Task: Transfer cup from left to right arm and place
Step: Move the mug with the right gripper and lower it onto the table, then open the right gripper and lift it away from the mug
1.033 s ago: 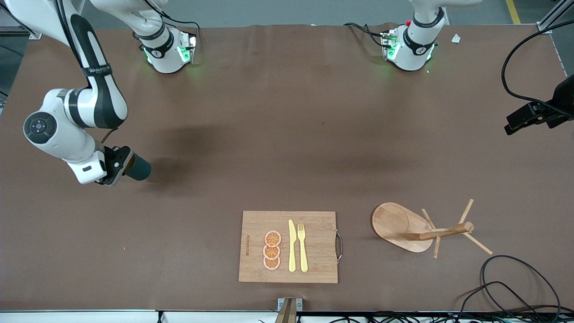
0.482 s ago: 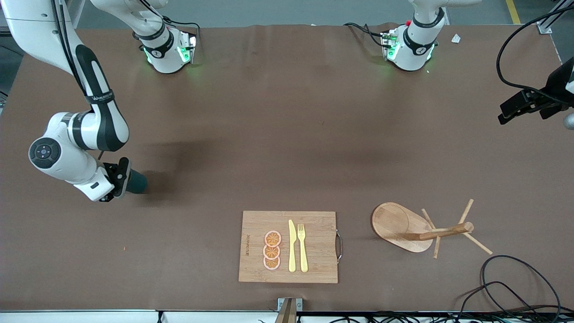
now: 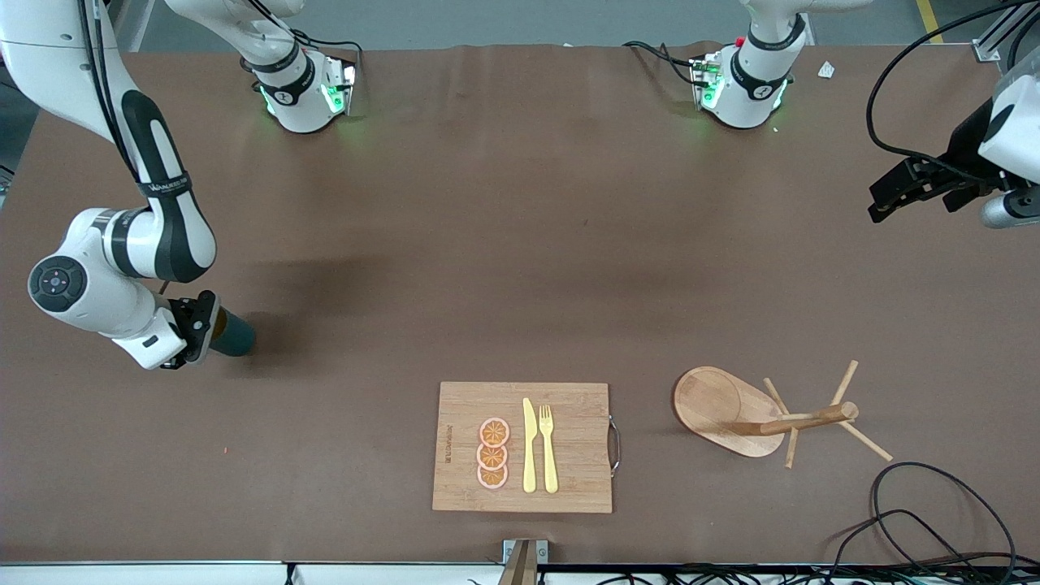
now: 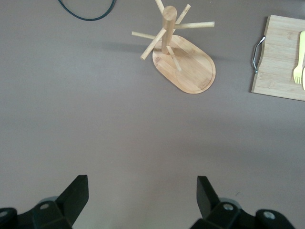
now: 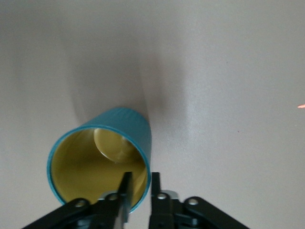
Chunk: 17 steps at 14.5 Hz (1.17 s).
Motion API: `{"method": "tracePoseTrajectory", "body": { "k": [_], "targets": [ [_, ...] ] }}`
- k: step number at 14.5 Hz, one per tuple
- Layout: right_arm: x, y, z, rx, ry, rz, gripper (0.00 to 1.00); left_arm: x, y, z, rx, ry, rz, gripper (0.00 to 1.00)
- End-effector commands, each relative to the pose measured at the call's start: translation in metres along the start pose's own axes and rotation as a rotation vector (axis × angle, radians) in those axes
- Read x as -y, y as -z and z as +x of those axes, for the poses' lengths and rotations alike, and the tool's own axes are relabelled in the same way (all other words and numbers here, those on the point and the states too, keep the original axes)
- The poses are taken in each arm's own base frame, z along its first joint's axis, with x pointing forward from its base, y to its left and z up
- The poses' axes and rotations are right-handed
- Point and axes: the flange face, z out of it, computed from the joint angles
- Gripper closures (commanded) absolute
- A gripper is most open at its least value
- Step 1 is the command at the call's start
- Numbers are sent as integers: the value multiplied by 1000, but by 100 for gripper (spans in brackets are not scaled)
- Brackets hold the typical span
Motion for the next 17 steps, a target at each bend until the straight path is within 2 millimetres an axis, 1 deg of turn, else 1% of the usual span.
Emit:
{"method": "tracePoseTrajectory", "body": {
  "k": [1,2,3,5,7,9,11,13,14,17],
  "targets": [
    [-9,23,1,9,-22,78,0,3,5,-8,-15,3,1,0],
    [-7,32,-1,17,-131,121,0,2,6,-9,-16,2,1,0],
    [-4,43,3,30,-251,157,0,1,3,-8,-14,0,3,0],
    [1,80,6,56,-412,193,0,-1,-1,-7,-11,-4,11,0],
    [6,112,1,56,-527,183,0,-2,-1,-4,-29,-6,6,0],
    [10,142,2,53,-682,147,0,-3,-1,-3,-32,-8,6,0],
    [9,166,6,65,-734,166,0,-3,0,-3,-33,-8,4,0],
    [5,196,5,78,-802,168,0,-2,-4,1,-38,-5,4,0],
    [4,204,3,82,-847,168,0,-1,-8,5,-36,-2,4,0],
    [0,226,0,83,-1081,136,0,1,-8,5,-36,-2,5,0]
  ]
}}
